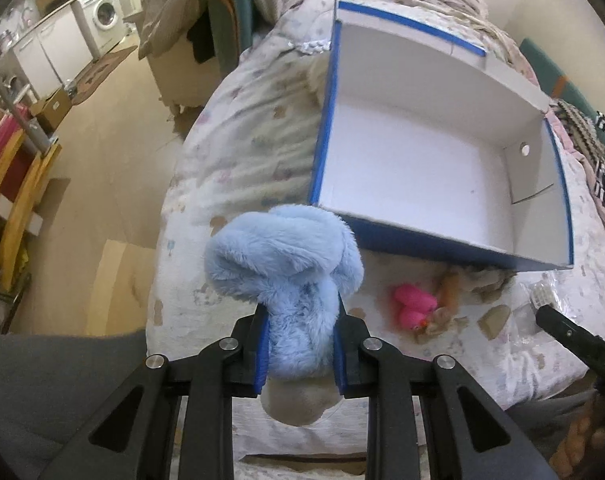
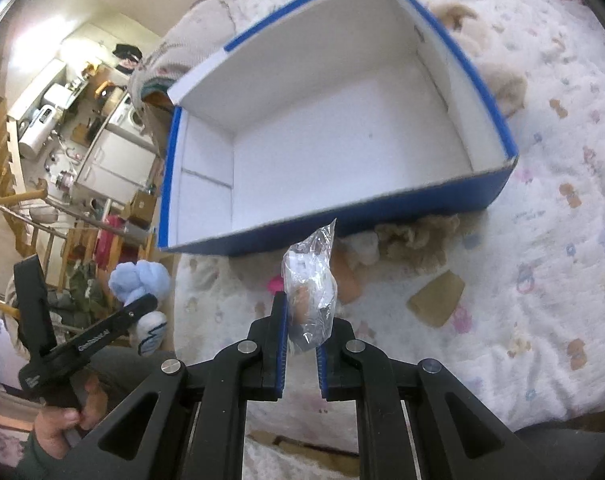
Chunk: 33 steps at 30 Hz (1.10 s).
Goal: Organize soft objects
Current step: 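Carry the slipper and bag over the box and open both tools to drop them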
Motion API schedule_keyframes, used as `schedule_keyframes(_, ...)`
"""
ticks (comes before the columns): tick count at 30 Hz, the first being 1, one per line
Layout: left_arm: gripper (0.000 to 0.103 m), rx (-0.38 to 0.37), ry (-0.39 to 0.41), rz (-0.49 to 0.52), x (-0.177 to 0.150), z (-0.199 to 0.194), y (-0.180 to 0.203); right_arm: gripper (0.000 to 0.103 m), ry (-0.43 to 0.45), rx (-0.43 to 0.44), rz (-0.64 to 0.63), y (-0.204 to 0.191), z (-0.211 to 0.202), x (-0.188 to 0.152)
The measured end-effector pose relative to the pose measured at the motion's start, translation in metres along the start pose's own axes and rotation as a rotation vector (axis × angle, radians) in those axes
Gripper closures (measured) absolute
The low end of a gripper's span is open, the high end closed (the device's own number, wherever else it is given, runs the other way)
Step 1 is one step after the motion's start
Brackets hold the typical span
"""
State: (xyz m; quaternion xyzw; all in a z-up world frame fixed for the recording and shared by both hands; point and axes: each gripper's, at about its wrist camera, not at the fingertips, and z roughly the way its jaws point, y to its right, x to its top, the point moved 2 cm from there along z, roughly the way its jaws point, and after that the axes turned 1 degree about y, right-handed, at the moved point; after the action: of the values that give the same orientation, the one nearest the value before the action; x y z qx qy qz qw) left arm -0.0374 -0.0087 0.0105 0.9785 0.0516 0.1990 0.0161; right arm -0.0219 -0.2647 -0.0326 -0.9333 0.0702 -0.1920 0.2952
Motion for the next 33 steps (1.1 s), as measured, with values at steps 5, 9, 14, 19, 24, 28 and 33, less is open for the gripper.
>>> schedule_keyframes(5,0.08,-0.018,0.038,0.033,0.022,-0.009,0.008,0.089,0.072,0.021,-0.012,0.0,-0.019,0.007)
schedule_keyframes(9,0.08,-0.032,0.059,0.07,0.041,-0.008,0.015,0.089,0.104,0.024,-0.017,-0.002,-0.031,0.015)
schedule_keyframes(14,0.08,-0.049,0.075,0.112,0.066,-0.004,0.03,0.089,0.14,0.01,-0.044,-0.01,-0.042,0.034)
schedule_keyframes(19,0.08,-0.058,0.12,0.16,0.088,-0.001,0.05,0.089,0.142,-0.009,-0.077,-0.018,-0.039,0.059)
schedule_keyframes(24,0.08,-0.064,0.138,0.197,0.105,0.01,0.067,0.089,0.144,-0.021,-0.097,-0.021,-0.034,0.08)
schedule_keyframes(28,0.08,-0.059,0.135,0.2,0.117,0.024,0.075,0.089,0.147,-0.033,-0.107,-0.021,-0.027,0.096)
schedule_keyframes(33,0.08,-0.047,0.108,0.191,0.127,0.05,0.083,0.089,0.134,-0.045,-0.121,-0.019,-0.007,0.115)
